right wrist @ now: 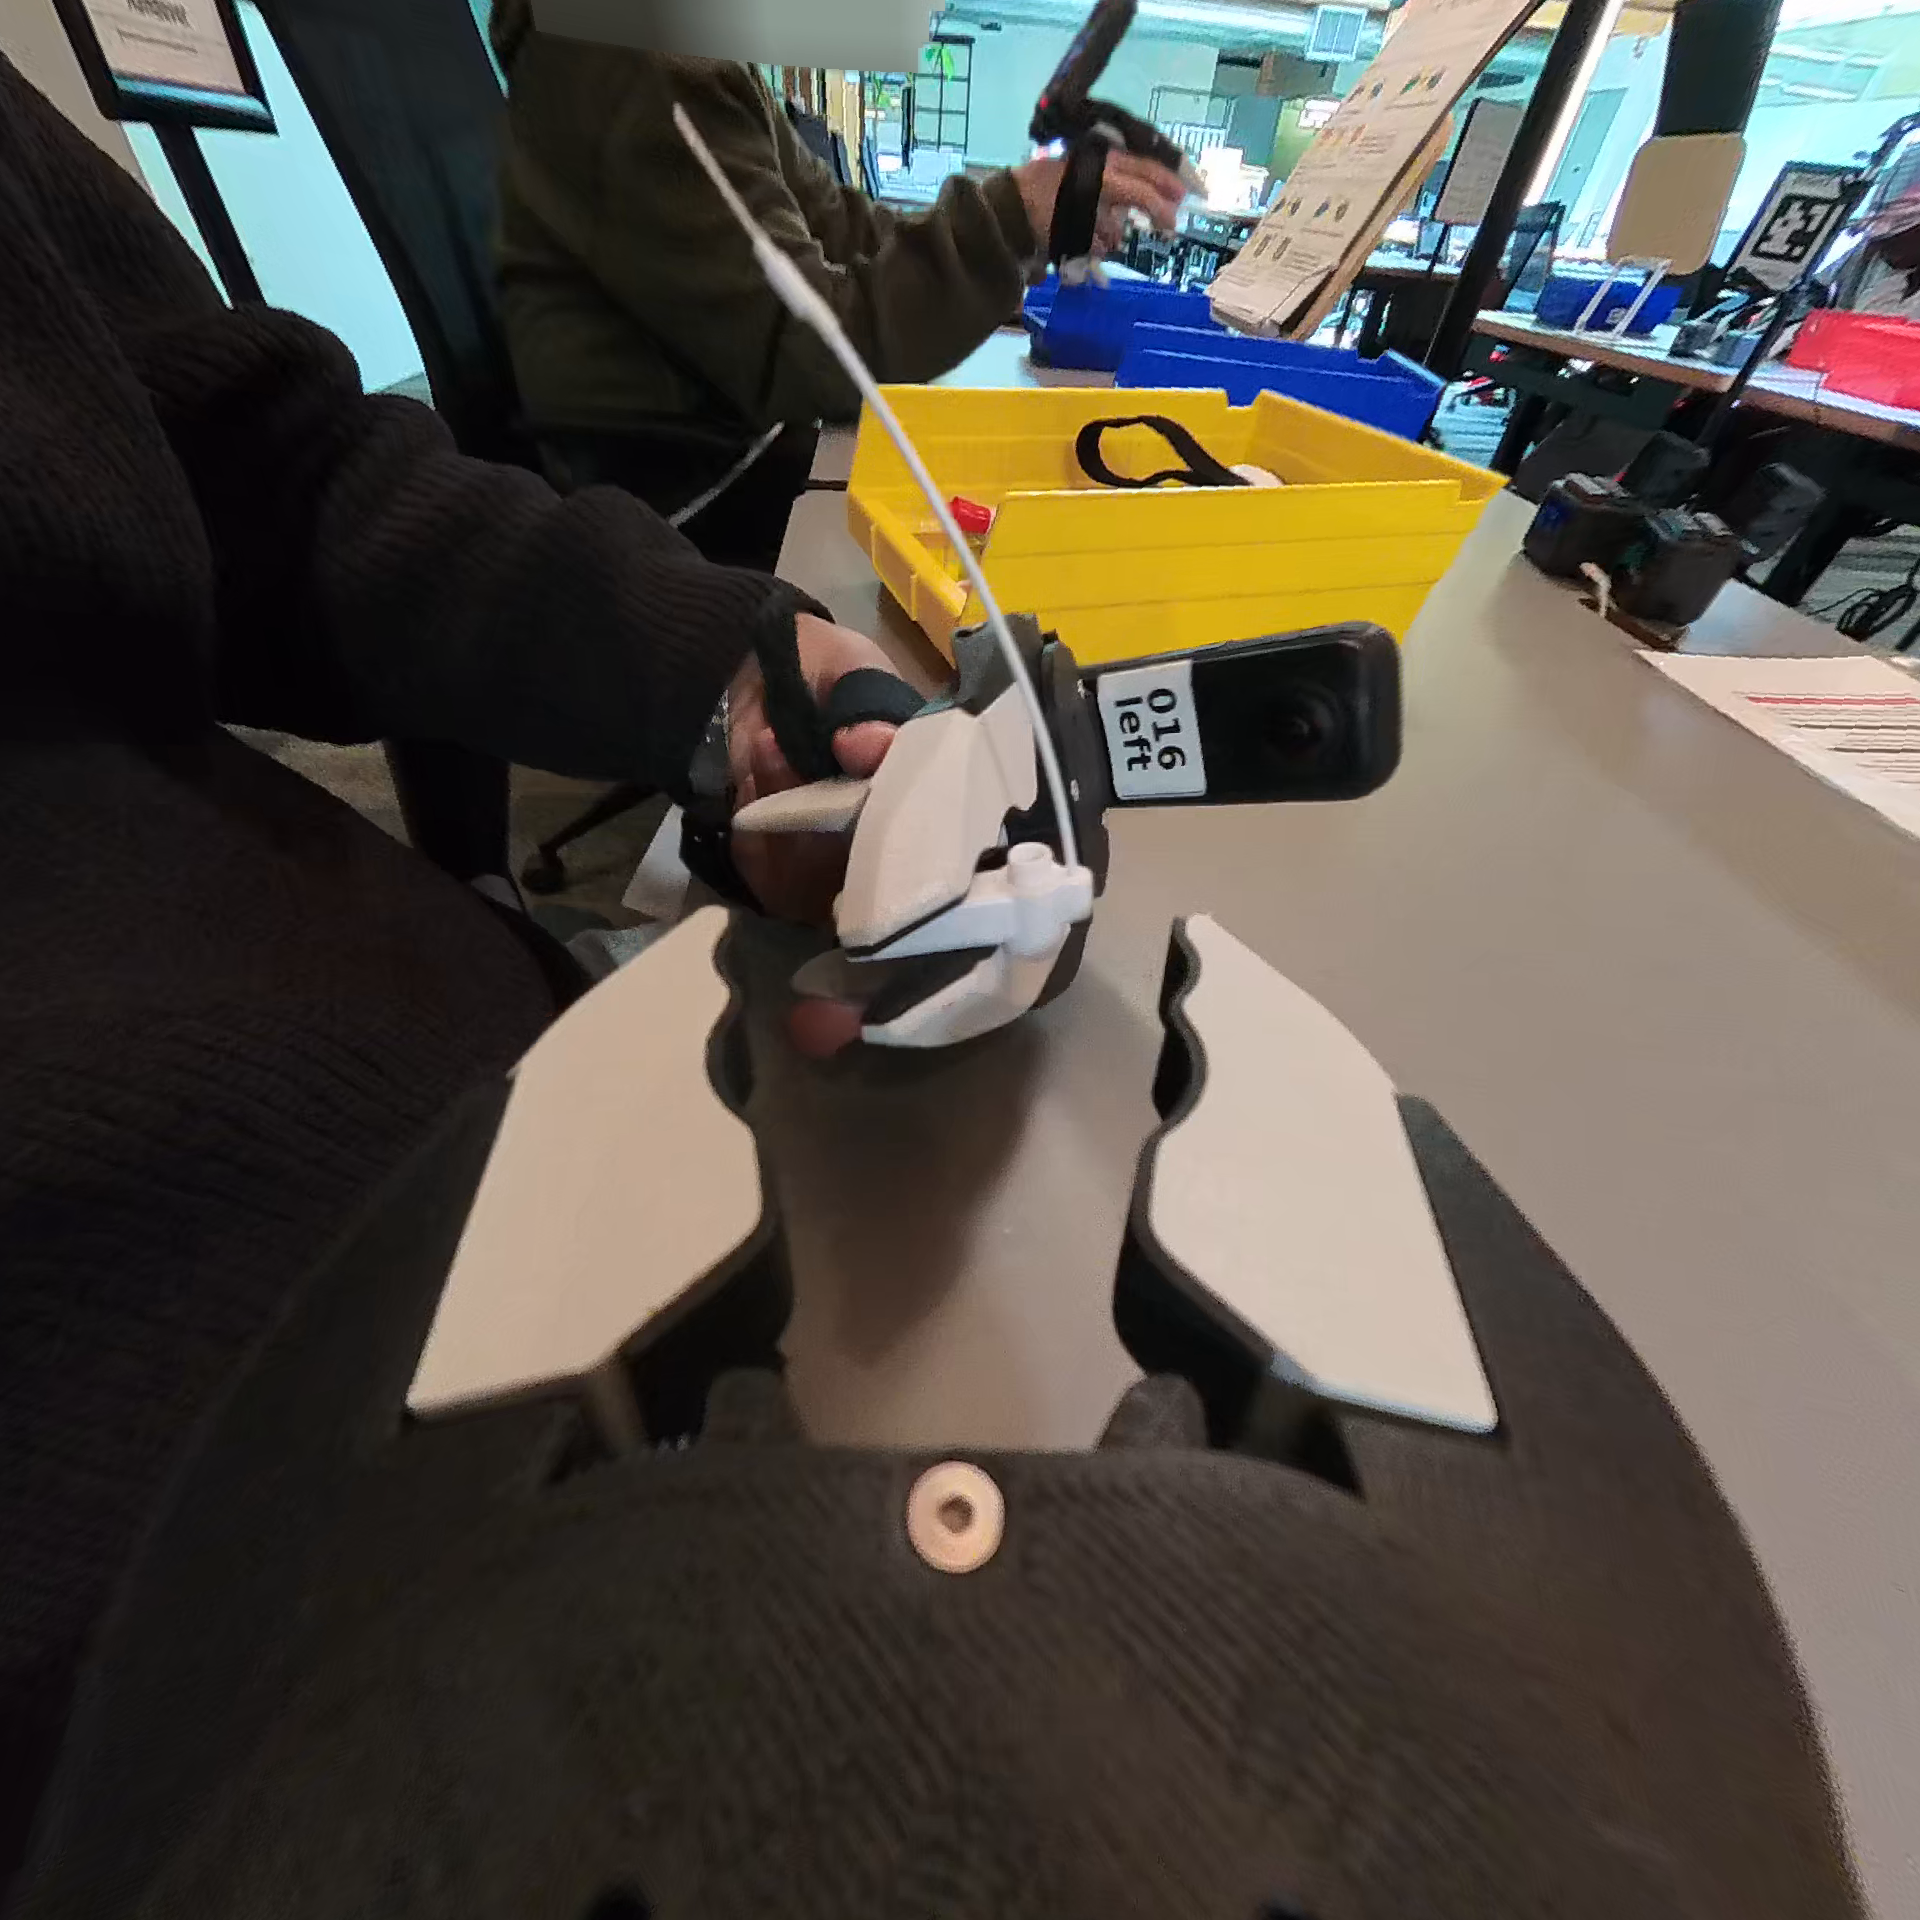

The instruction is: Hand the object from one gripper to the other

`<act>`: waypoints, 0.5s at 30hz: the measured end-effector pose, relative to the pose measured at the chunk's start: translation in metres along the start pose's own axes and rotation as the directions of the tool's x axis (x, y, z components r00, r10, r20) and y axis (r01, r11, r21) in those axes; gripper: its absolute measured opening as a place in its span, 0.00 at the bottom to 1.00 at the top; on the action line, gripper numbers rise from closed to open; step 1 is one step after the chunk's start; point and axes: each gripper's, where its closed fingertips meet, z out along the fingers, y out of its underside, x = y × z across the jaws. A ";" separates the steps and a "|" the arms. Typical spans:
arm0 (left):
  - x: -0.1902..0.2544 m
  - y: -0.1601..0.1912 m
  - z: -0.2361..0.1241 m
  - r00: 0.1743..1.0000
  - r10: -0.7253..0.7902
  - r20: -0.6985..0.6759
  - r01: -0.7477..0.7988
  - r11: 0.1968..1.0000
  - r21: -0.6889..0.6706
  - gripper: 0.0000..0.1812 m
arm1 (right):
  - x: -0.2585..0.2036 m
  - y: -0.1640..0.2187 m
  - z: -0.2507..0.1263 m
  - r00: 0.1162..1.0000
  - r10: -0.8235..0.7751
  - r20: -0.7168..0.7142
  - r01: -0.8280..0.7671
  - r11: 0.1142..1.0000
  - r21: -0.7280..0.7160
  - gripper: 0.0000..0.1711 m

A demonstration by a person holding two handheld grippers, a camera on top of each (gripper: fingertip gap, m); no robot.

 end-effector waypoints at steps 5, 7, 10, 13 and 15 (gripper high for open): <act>0.002 0.011 0.010 1.000 -0.012 -0.018 0.011 0.998 -0.057 0.07 | -0.007 0.008 0.011 0.999 -0.033 0.002 0.033 0.999 -0.042 0.44; 0.002 0.014 0.012 0.999 -0.019 -0.029 0.017 0.997 -0.070 0.07 | -0.011 0.006 0.011 0.999 -0.044 0.016 0.044 0.998 -0.033 0.36; 0.004 0.012 0.013 0.999 -0.023 -0.044 0.020 0.998 -0.057 0.07 | -0.012 0.004 0.010 0.998 -0.053 0.020 0.054 0.998 -0.033 0.33; 0.005 0.012 0.013 0.999 -0.010 -0.046 0.008 0.999 -0.052 0.10 | -0.011 0.003 0.009 0.999 -0.041 0.016 0.041 0.999 -0.026 0.33; 0.002 0.009 0.012 1.000 -0.009 -0.028 0.008 0.999 -0.032 0.21 | -0.006 -0.002 0.006 1.000 -0.028 -0.006 0.028 1.000 -0.001 0.32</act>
